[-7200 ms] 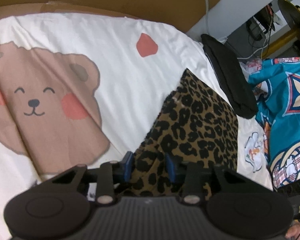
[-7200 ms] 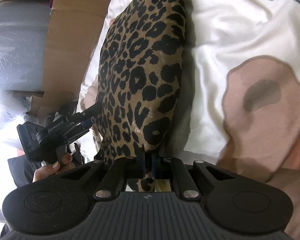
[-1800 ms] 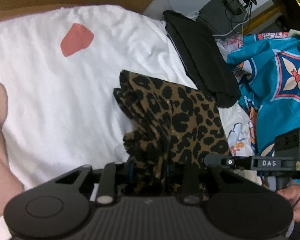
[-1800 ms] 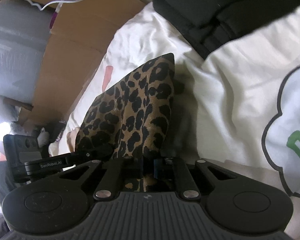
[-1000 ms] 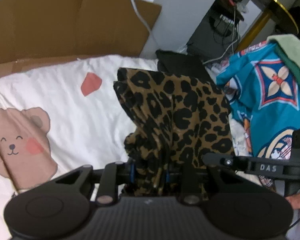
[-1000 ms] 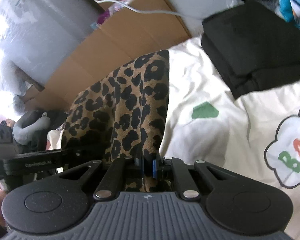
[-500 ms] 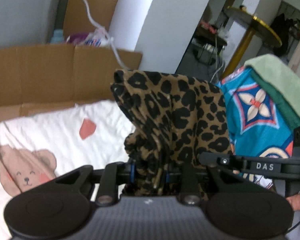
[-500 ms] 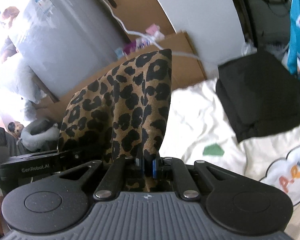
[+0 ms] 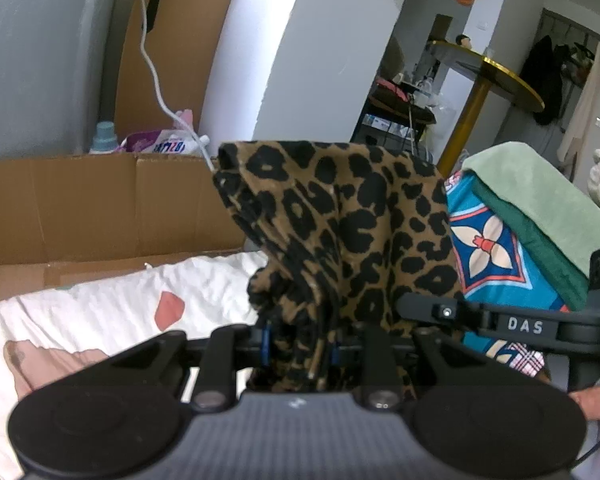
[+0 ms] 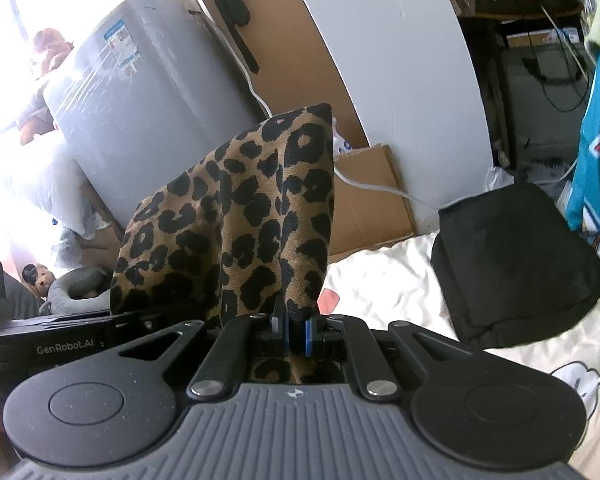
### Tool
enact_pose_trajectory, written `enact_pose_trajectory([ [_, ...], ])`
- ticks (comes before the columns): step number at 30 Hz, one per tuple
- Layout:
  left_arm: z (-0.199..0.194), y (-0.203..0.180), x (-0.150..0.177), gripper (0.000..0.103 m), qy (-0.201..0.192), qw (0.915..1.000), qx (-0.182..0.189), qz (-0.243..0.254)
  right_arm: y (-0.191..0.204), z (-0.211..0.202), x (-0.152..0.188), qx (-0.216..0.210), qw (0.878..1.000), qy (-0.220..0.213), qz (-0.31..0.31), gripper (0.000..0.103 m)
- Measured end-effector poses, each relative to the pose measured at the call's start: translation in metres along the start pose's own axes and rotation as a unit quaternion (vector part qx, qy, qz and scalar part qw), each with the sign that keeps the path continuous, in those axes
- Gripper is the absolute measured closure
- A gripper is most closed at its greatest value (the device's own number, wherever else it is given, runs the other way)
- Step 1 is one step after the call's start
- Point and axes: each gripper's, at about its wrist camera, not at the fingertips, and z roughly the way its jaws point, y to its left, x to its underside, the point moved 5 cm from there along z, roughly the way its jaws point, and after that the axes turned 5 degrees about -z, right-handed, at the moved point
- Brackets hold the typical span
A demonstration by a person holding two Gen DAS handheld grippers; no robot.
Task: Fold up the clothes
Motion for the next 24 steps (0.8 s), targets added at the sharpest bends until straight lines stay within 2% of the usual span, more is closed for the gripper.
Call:
enact_pose_trajectory([
  [14, -0.037, -0.039, -0.046, 0.076, -0.012, 0.9997, -0.019, 0.008, 0.021, -0.042, -0.057, 0.022, 0.999, -0.018, -0.024, 0.097],
  [24, -0.070, -0.076, -0.079, 0.076, -0.046, 0.9984, -0.022, 0.026, 0.038, -0.076, -0.101, 0.045, 0.996, -0.048, -0.057, 0.097],
])
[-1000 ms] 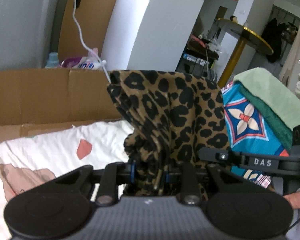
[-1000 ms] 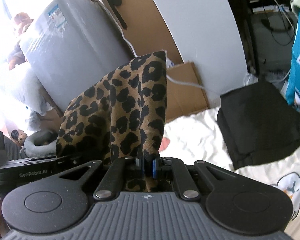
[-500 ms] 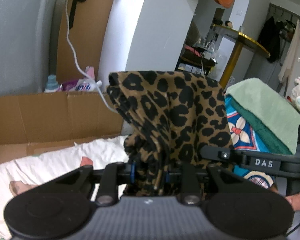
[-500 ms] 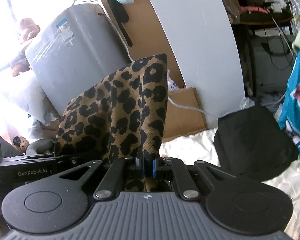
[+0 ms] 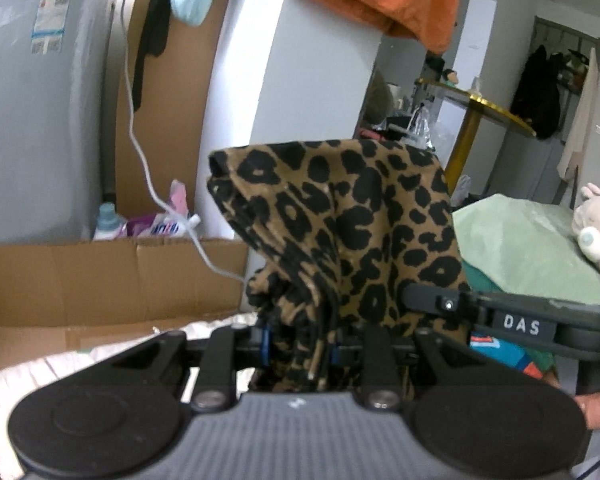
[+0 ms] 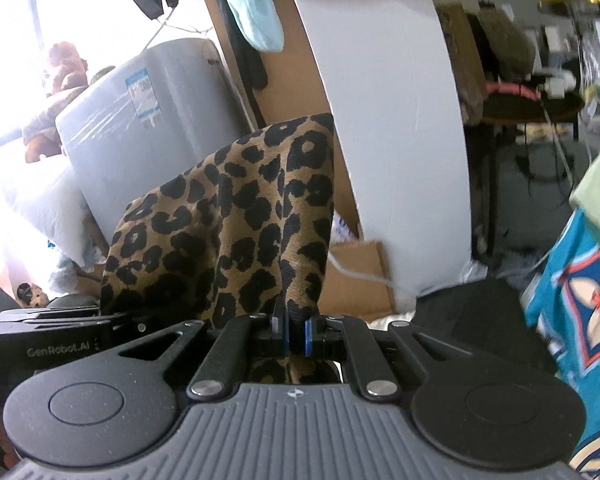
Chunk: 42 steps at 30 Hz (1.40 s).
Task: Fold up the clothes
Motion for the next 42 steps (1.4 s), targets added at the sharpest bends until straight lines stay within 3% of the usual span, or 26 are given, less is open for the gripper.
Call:
enact_pose_trajectory([
  [12, 0.008, -0.039, -0.021, 0.076, -0.004, 0.9996, 0.004, 0.027, -0.029, -0.021, -0.024, 0.004, 1.000, -0.028, 0.006, 0.097],
  [18, 0.031, -0.046, -0.022, 0.076, -0.013, 0.9998, 0.014, 0.008, -0.053, -0.017, -0.029, -0.005, 0.999, -0.048, 0.003, 0.097],
  [27, 0.100, -0.042, 0.002, 0.076, -0.001, 0.9991, 0.041, -0.008, -0.105, 0.019, -0.008, -0.010, 0.999, -0.043, -0.021, 0.097],
  [32, 0.145, -0.050, 0.019, 0.076, 0.001, 0.9985, 0.055, -0.001, -0.140, 0.048, 0.008, 0.014, 0.999, -0.043, -0.024, 0.097],
  [42, 0.237, -0.046, 0.048, 0.076, 0.053, 0.9872, 0.141, -0.052, -0.198, 0.078, 0.027, 0.073, 0.996, -0.020, -0.050, 0.097],
])
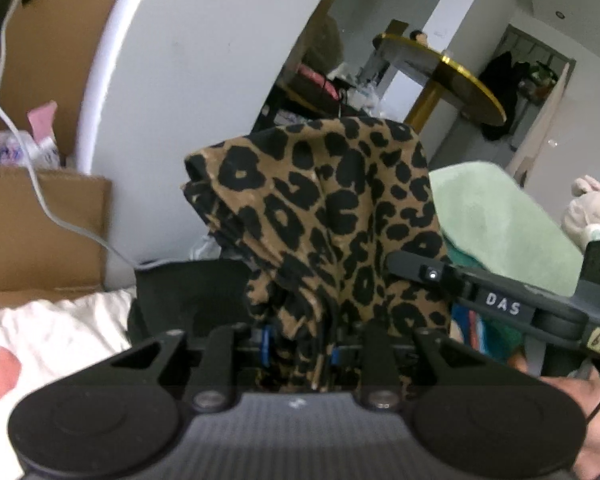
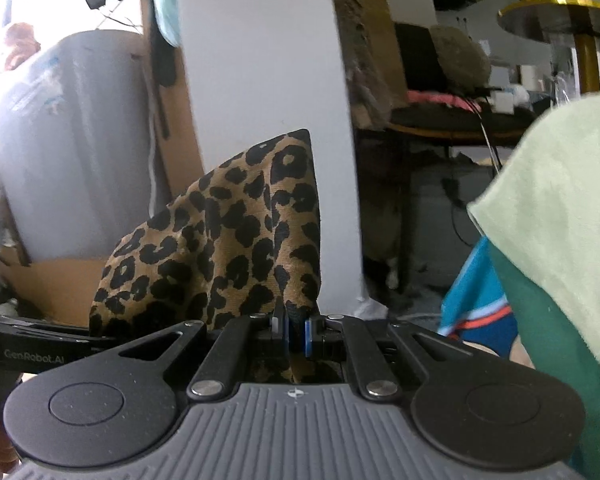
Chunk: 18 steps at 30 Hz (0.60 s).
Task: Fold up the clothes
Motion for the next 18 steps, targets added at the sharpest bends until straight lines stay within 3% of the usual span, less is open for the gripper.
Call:
enact_pose_trajectory([
  [6, 0.036, 0.023, 0.013, 0.076, 0.027, 0.9992, 0.015, -0.025, -0.018, 0.028, 0.020, 0.010, 1.000, 0.028, 0.003, 0.097],
  [18, 0.086, 0.060, 0.023, 0.076, 0.044, 0.9961, 0.026, -0.073, -0.041, 0.085, 0.043, 0.020, 0.998, 0.061, 0.011, 0.097],
])
